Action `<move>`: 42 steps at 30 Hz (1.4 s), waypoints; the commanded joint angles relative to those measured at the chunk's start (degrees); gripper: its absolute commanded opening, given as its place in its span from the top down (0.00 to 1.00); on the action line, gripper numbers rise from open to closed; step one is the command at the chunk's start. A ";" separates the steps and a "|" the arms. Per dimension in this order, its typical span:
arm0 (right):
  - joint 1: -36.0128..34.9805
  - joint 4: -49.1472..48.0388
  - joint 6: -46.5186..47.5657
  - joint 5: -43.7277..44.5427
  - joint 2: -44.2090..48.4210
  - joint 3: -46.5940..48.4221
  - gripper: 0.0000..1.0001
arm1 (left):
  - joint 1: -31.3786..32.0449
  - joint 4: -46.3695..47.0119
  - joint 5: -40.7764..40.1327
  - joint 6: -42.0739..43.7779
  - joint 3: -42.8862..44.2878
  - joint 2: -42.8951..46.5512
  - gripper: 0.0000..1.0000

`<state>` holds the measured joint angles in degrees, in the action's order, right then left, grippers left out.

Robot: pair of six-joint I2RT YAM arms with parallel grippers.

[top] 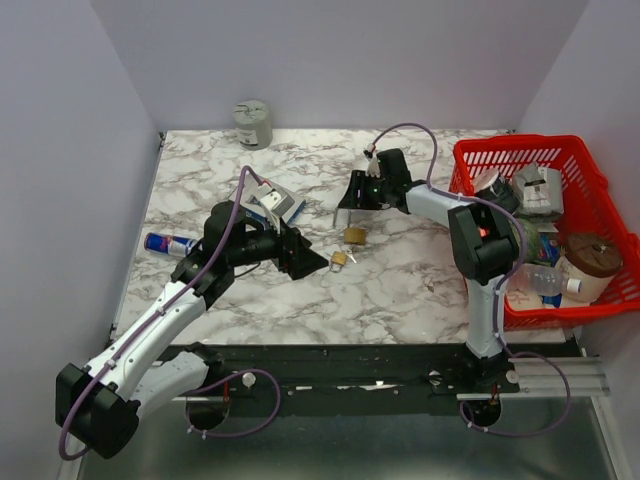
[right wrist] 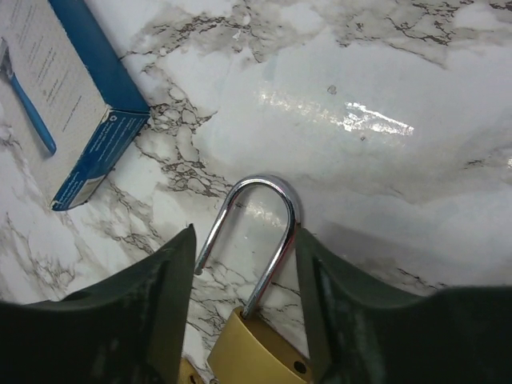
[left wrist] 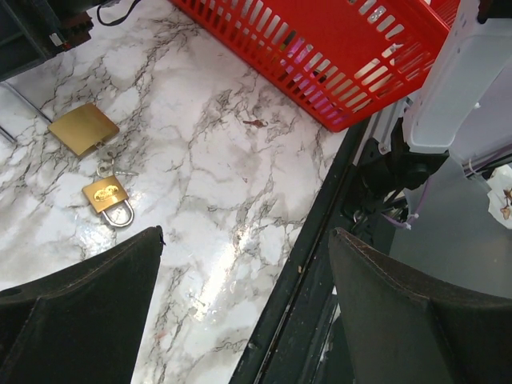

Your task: Unlock with the key

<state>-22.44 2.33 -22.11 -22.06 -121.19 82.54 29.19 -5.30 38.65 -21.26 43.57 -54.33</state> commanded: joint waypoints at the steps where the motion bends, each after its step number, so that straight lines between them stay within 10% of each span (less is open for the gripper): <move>1: 0.02 0.84 2.24 3.60 3.76 -0.80 0.34 | -0.45 0.38 0.20 0.60 -0.51 0.88 0.07; 16: -11.05 16.47 -5.03 34.62 11.68 -8.27 0.20 | -0.45 -1.91 -11.06 1.92 -1.21 5.46 0.05; 42: -15.79 24.04 -11.73 40.52 4.47 -4.15 0.23 | -0.45 -1.82 -10.88 0.69 -1.56 6.69 0.05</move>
<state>-37.32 22.37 -32.60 16.08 -114.13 77.52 29.08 -6.63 28.49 -20.16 42.57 -48.31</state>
